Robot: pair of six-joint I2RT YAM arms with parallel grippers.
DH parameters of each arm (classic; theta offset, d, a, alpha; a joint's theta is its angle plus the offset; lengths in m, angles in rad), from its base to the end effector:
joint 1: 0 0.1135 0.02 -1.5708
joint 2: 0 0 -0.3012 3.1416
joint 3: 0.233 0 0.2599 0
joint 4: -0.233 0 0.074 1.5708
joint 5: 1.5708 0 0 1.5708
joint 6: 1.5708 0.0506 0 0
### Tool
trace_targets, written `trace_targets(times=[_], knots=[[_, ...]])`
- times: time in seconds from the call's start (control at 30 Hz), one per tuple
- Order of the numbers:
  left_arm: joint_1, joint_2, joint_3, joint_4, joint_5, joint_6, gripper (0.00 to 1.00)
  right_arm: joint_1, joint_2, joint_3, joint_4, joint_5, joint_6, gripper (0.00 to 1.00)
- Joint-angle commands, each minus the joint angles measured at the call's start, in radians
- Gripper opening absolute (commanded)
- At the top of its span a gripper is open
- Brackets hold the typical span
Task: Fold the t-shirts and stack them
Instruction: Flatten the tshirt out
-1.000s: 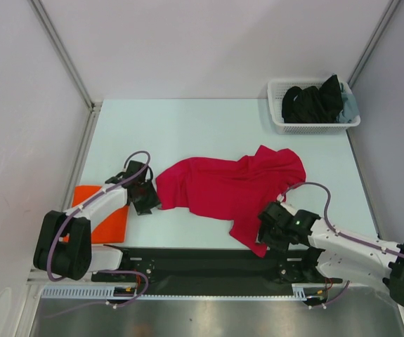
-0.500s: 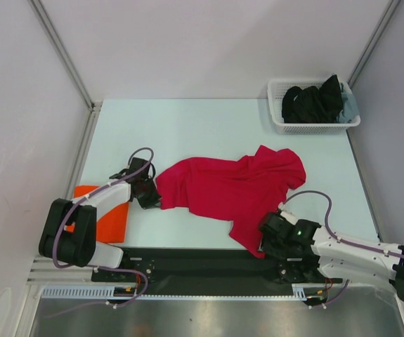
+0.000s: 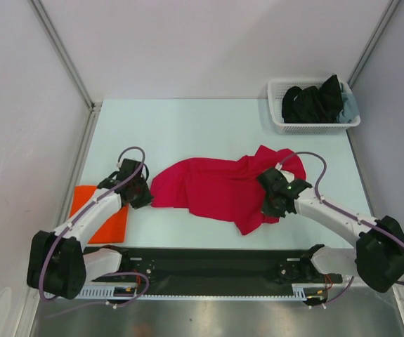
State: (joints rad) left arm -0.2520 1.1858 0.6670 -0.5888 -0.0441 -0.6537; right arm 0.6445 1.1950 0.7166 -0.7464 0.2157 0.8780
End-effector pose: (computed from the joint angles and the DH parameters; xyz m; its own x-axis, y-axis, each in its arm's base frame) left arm 0.2058 -0.0507 0.2080 -0.8276 -0.4142 -0.3787 -0.3442 0.9076 -0.2404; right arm 0.1691 0.1136 0.2144 -0.8872 0.2734 -0.3715 0.2409 0.9615 0.1324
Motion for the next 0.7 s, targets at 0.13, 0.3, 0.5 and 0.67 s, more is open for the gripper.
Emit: trace_targets(times=[0.13, 0.3, 0.5, 0.67], knots=[[0.003, -0.087, 0.104, -0.115, -0.039, 0.016, 0.00, -0.055, 0.014, 0.092, -0.029, -0.010, -0.191, 0.00], [0.003, -0.155, 0.326, -0.203, -0.104, 0.040, 0.00, -0.184, -0.152, 0.292, -0.102, 0.051, -0.279, 0.00], [0.005, -0.114, 0.655, -0.183, -0.172, 0.173, 0.01, -0.465, -0.167, 0.610, -0.001, -0.105, -0.482, 0.00], [0.005, -0.124, 0.897, -0.055, -0.097, 0.285, 0.00, -0.606, -0.136, 0.901, 0.099, -0.183, -0.563, 0.00]])
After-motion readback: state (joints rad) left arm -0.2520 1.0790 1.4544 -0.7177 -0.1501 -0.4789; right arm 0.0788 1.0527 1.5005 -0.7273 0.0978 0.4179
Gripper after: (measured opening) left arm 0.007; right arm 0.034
